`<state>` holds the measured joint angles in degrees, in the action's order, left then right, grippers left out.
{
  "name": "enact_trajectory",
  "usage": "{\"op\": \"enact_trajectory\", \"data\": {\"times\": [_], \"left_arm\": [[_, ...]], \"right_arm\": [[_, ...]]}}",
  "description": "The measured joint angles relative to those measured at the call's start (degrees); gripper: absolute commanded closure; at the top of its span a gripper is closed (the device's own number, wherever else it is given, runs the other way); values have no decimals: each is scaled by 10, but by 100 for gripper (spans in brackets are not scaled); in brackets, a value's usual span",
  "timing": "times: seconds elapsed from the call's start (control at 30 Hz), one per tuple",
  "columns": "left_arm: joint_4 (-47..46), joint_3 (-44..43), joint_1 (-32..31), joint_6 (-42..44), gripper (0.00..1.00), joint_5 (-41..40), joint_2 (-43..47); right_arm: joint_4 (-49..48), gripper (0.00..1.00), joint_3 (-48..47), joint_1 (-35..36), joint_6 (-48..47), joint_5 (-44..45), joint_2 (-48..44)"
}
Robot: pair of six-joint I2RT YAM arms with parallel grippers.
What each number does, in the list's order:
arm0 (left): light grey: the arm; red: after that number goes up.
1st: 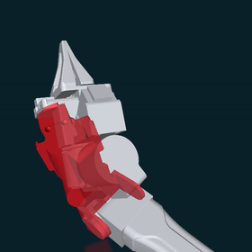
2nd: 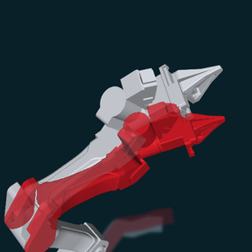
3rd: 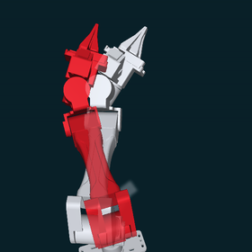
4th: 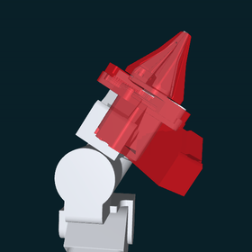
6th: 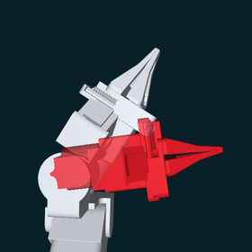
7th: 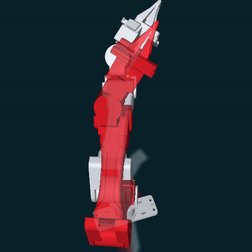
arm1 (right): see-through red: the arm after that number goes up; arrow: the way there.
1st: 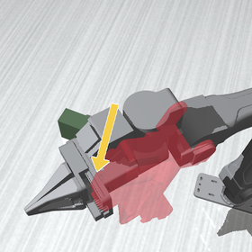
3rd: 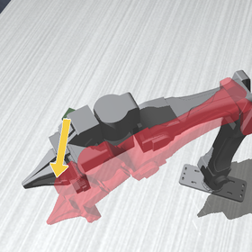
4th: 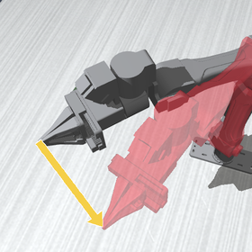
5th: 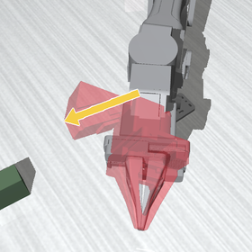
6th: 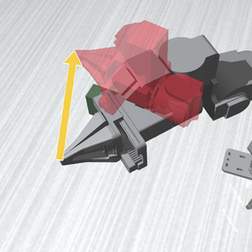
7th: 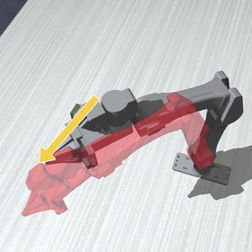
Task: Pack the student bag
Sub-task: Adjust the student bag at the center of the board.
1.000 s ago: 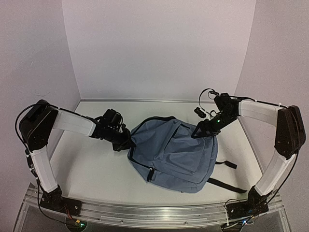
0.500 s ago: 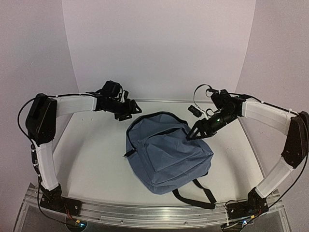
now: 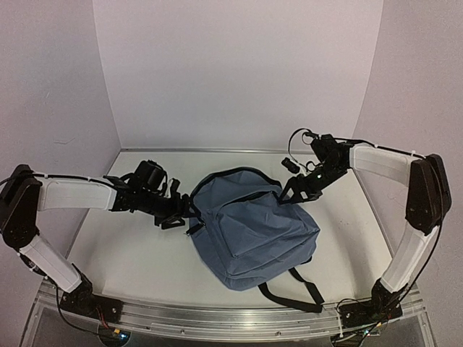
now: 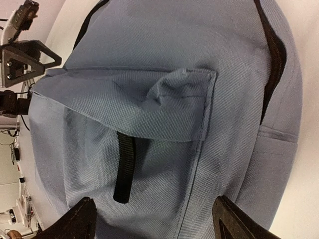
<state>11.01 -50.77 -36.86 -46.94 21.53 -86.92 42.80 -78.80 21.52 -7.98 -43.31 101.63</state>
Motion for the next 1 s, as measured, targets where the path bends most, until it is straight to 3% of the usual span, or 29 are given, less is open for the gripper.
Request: {"op": "enact_trajectory", "data": {"times": [0.2, 0.4, 0.53, 0.73, 0.87, 1.0], "left_arm": [[-100, 31, -11, -44, 61, 41, -56], [-122, -45, 4, -43, 76, 80, -165], [-117, -113, 45, -32, 74, 106, -218], [-57, -233, 117, 41, 49, 75, -241], [10, -244, 117, 98, 48, 27, -183], [68, -246, 57, 157, 55, -27, -99]], "right_arm": [[-21, 25, 46, 6, 16, -45, 2], [-59, 27, 99, 25, 36, -65, -9], [-61, 23, 121, 53, 44, -71, -35], [-60, 26, 126, 84, 52, -125, -83], [-65, 34, 126, 36, 62, -124, -127], [-84, 35, 133, -8, 74, -101, -135]]}}
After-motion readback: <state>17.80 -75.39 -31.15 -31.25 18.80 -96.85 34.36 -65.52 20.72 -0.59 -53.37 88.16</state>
